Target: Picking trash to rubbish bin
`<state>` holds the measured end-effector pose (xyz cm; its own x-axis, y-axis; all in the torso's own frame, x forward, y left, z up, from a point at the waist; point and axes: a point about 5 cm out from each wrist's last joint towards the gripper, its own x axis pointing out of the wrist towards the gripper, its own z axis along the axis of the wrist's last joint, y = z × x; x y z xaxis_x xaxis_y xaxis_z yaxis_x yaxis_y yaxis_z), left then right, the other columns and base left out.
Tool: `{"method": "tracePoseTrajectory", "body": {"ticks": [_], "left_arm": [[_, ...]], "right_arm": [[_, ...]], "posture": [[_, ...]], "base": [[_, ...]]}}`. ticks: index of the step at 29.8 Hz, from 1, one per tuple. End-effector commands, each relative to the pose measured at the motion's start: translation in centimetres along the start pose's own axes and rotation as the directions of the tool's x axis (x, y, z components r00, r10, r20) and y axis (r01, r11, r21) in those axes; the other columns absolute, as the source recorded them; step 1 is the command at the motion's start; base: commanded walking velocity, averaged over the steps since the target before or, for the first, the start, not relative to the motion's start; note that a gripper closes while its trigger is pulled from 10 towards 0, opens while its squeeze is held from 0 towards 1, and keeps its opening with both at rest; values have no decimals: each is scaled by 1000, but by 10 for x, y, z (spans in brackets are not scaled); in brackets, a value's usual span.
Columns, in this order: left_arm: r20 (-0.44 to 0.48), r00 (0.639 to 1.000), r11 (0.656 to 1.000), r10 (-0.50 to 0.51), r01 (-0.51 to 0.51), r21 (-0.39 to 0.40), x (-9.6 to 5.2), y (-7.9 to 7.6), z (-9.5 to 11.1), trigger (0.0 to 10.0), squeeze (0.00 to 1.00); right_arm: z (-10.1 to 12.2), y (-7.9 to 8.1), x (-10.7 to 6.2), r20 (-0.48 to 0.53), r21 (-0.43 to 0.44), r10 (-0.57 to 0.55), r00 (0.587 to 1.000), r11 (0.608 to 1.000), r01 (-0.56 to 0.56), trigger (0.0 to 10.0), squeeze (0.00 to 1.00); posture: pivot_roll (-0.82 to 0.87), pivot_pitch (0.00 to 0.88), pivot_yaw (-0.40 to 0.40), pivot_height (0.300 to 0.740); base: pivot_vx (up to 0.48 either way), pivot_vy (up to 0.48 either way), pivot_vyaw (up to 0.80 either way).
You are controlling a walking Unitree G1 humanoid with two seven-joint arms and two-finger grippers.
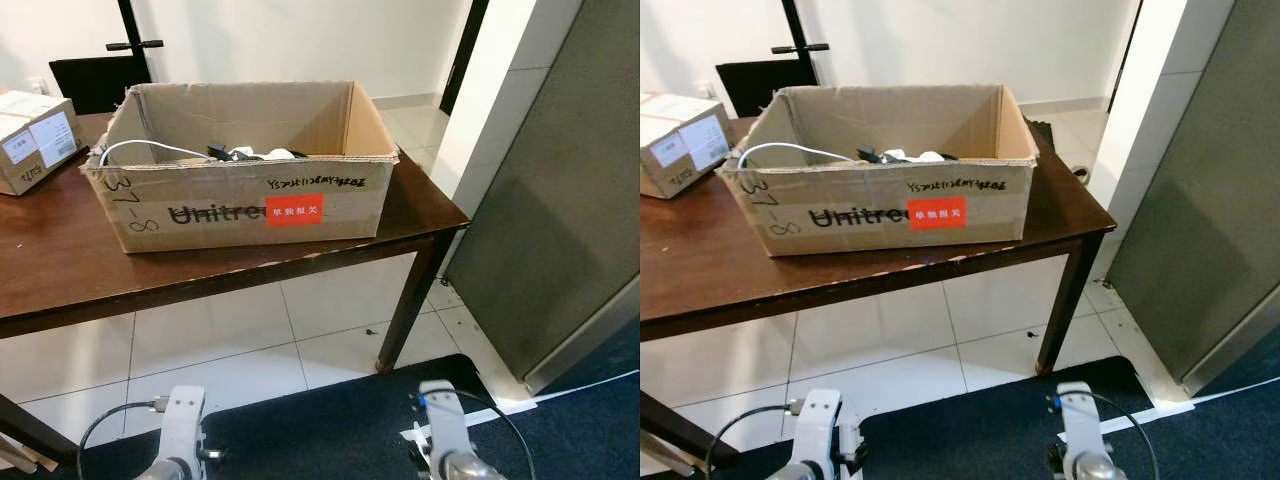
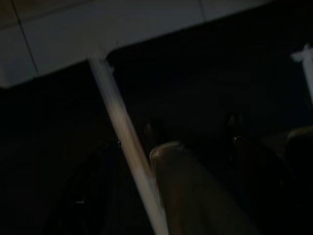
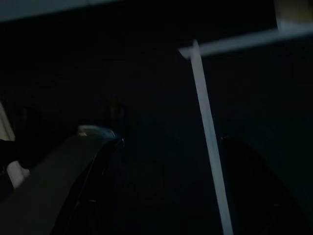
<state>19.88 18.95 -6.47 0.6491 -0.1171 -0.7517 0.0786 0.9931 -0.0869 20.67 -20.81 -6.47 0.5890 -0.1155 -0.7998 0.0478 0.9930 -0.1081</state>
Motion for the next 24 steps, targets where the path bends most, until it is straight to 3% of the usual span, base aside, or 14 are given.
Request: {"method": "tracePoseTrajectory", "body": {"ticks": [1, 3, 6, 9, 11, 13, 16, 21, 24], "left_arm": [[-36, 999, 1000, 27, -27, 9, -3, 7, -10, 10000, 0], [-25, 999, 999, 25, -26, -34, -1, 4, -10, 10000, 0], [-25, 999, 999, 25, -26, -46, 2, 0, -10, 10000, 0], [-22, 1000, 992, -12, 10, -126, 6, -11, -5, 10000, 0], [-19, 1000, 991, -17, 15, -135, 7, -12, -5, 10000, 0], [21, 1000, 995, 8, -6, -102, 8, -11, 2, 10000, 0], [41, 997, 991, 61, -56, -121, 9, -7, 9, 10000, 0], [-37, 998, 998, 44, -42, 52, 10, -8, 0, 10000, 0], [-12, 998, 997, 54, -55, -57, 8, -3, 1, 10000, 0]], "right_arm": [[-6, 2, 0, -16, 25, -3, 1000, 1000, 3, 10000, 0], [-10, 14, 0, -4, 32, 51, 999, 998, -51, 10000, 0], [-11, 20, 1, -5, 49, 74, 997, 996, -74, 10000, 0], [-12, 26, 1, -11, 9, 84, 996, 996, -84, 10000, 0], [-12, 26, 1, -10, 2, 83, 997, 997, -83, 10000, 0], [-13, 25, 1, -5, -41, 72, 997, 997, -72, 10000, 0], [-13, 26, 1, -2, -42, 83, 997, 996, -83, 10000, 0], [-18, 17, 1, -25, 7, 56, 998, 998, -56, 10000, 0], [-22, 16, 0, -30, 17, 39, 999, 999, -39, 10000, 0]], "posture": [[-25, 92, 20, 740], [-31, 91, 23, 740], [-31, 91, 23, 740], [-40, 86, 26, 740], [-40, 86, 26, 740], [-40, 86, 26, 740], [-51, 72, 26, 740], [-71, 64, 45, 740], [-80, 63, 61, 740]], "base": [[0, 0, 0], [0, 0, 0], [0, 0, 0], [0, 0, 0], [0, 0, 0], [0, 0, 0], [0, 0, 0], [0, 0, 0], [0, 0, 0]]}}
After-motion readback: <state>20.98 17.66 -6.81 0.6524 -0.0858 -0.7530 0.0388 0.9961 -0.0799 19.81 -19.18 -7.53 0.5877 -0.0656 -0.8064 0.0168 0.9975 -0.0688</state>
